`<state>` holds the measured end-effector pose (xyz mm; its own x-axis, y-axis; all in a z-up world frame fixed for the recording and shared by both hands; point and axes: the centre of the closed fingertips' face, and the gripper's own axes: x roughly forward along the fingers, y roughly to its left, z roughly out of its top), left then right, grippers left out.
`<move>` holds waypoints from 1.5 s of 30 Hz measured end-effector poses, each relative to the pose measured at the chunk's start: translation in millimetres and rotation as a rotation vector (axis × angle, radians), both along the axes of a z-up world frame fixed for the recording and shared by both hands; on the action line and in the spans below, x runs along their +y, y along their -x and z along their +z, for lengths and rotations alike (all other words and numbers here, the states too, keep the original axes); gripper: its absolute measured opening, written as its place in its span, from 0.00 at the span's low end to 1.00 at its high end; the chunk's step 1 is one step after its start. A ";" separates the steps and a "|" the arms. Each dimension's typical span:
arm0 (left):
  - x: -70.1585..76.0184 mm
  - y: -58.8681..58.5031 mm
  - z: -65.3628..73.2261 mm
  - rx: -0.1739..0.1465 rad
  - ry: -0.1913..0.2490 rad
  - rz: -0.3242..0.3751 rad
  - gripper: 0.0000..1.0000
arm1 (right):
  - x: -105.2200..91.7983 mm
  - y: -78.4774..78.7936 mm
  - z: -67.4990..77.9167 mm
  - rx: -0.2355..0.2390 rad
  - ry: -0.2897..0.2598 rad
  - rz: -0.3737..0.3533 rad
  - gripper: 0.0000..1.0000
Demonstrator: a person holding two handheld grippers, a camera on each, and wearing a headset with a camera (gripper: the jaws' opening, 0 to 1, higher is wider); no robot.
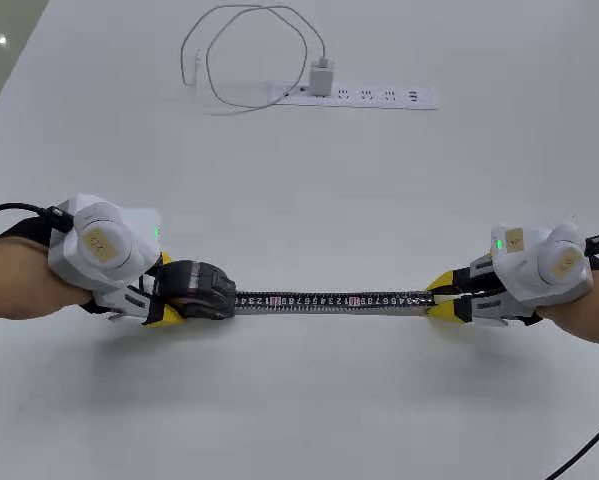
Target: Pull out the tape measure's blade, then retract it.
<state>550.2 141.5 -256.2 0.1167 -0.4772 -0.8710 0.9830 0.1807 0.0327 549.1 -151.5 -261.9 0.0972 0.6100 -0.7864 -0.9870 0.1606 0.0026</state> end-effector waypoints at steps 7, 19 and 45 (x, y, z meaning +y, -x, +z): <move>-0.2 0.1 -0.1 -0.009 -0.005 -0.002 0.28 | 1.9 0.6 -1.6 -0.001 0.035 0.023 0.08; -1.0 -0.5 0.7 -0.027 -0.006 -0.004 0.29 | 2.6 0.0 -2.6 0.003 0.069 0.032 0.09; -1.9 -0.8 1.3 -0.020 0.014 -0.001 0.29 | 3.8 0.4 -2.5 -0.007 0.095 0.057 0.11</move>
<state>551.0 139.6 -254.9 0.1336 -0.4896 -0.8616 0.9823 0.1807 0.0496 548.7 -147.7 -264.4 0.0702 0.5377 -0.8402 -0.9945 0.1030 -0.0172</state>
